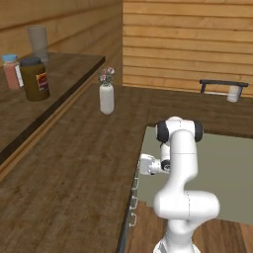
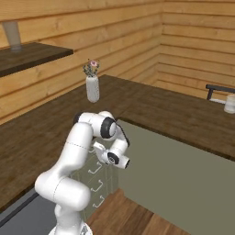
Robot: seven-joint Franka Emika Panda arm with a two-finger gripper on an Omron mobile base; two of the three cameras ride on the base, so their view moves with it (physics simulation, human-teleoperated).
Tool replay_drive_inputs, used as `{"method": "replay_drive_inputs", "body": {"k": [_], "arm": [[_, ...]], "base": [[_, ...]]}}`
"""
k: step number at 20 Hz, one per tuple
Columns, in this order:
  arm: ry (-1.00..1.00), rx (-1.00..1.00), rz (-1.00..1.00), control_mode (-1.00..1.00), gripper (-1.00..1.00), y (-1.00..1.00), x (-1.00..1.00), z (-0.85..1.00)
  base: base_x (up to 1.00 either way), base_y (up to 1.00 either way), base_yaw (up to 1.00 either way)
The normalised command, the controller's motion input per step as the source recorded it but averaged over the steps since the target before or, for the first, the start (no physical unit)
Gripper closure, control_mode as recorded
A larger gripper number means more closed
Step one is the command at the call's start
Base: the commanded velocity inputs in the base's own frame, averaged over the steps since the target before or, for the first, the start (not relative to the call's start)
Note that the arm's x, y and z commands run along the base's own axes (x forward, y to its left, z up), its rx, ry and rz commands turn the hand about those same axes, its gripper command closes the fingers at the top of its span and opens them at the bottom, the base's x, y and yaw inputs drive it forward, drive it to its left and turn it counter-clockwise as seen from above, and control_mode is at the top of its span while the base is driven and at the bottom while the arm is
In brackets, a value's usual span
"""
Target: Take a straw from the drawer in front and place it inside the glass cup on the dining counter.
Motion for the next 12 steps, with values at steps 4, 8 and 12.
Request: {"method": "replay_drive_inputs", "body": {"k": [4, 8, 12], "arm": [[0.0, -0.05, 0.0, -1.0, 1.0, 0.74, -0.01, 0.09], [0.0, -0.02, 0.0, -1.0, 1.0, 0.22, -0.07, 0.06], [0.0, 0.0, 0.0, -1.0, 1.0, -0.32, -0.32, 0.05]], "base": [[0.0, 0.0, 0.0], [0.0, 0.0, 0.0], [0.0, 0.0, 0.0]]}}
